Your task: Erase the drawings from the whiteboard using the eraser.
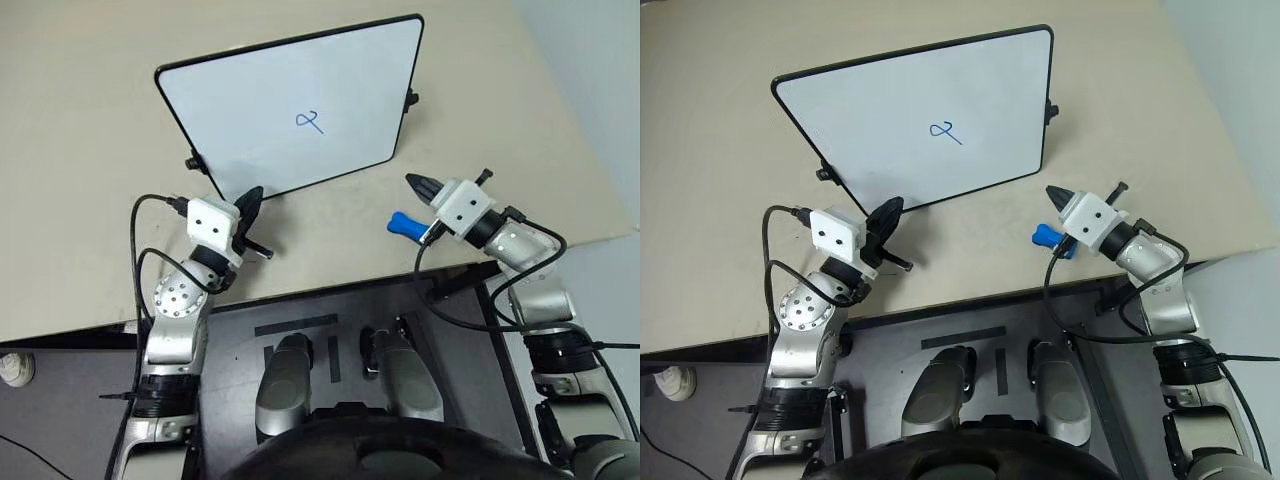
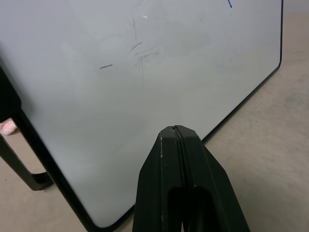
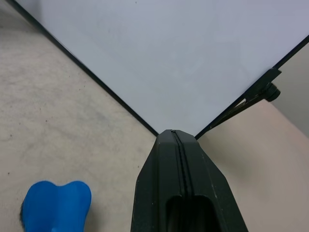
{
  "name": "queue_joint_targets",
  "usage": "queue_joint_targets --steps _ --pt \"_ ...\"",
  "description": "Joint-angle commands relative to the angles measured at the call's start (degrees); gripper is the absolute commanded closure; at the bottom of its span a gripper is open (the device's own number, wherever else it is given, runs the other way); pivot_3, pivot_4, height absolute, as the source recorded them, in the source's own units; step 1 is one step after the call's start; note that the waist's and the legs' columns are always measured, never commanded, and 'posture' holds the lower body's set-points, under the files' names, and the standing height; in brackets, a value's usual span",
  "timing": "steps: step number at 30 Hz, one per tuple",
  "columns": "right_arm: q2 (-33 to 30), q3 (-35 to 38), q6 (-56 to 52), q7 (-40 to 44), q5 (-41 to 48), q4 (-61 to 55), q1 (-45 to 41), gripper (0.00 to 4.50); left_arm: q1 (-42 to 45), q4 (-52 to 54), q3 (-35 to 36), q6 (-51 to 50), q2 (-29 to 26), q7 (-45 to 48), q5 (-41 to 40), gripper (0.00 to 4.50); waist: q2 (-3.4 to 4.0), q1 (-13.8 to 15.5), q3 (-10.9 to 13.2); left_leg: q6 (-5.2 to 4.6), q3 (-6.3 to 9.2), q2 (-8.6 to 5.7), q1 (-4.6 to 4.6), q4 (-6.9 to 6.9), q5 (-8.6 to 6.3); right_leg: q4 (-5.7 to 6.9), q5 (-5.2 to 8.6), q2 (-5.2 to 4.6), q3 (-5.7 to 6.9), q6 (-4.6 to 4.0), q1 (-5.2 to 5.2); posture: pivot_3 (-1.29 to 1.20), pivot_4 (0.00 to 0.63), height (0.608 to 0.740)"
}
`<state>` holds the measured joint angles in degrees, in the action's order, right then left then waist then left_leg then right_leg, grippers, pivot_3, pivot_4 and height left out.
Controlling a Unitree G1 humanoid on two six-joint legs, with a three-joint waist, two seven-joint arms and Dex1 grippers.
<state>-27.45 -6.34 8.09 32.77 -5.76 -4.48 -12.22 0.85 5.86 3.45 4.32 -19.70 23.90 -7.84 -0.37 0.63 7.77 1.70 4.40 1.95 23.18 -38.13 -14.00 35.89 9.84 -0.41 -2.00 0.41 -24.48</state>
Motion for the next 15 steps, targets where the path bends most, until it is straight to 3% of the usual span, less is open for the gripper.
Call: queue_joint_targets --steps 1,15 --pt "0.27 0.39 1.03 -0.38 0.84 -0.93 -0.75 4.49 1.48 1.96 0.04 0.08 -0.23 0.51 -0.49 4.50 0.00 -0.02 0.00 0.00 0.00 0.00 0.00 0.00 0.00 0.00 -0.01 0.00 0.00 -0.01 0.00 0.00 0.150 0.740" --pt "0.91 -0.78 1.26 1.83 2.41 0.60 -2.99 4.49 -3.08 6.25 1.30 0.09 1.86 -0.84 -2.22 4.50 0.00 -0.15 0.00 0.02 -0.01 0.00 -0.02 0.01 -0.04 0.00 0.00 0.01 0.00 -0.02 -0.02 0.00 0.150 0.740"
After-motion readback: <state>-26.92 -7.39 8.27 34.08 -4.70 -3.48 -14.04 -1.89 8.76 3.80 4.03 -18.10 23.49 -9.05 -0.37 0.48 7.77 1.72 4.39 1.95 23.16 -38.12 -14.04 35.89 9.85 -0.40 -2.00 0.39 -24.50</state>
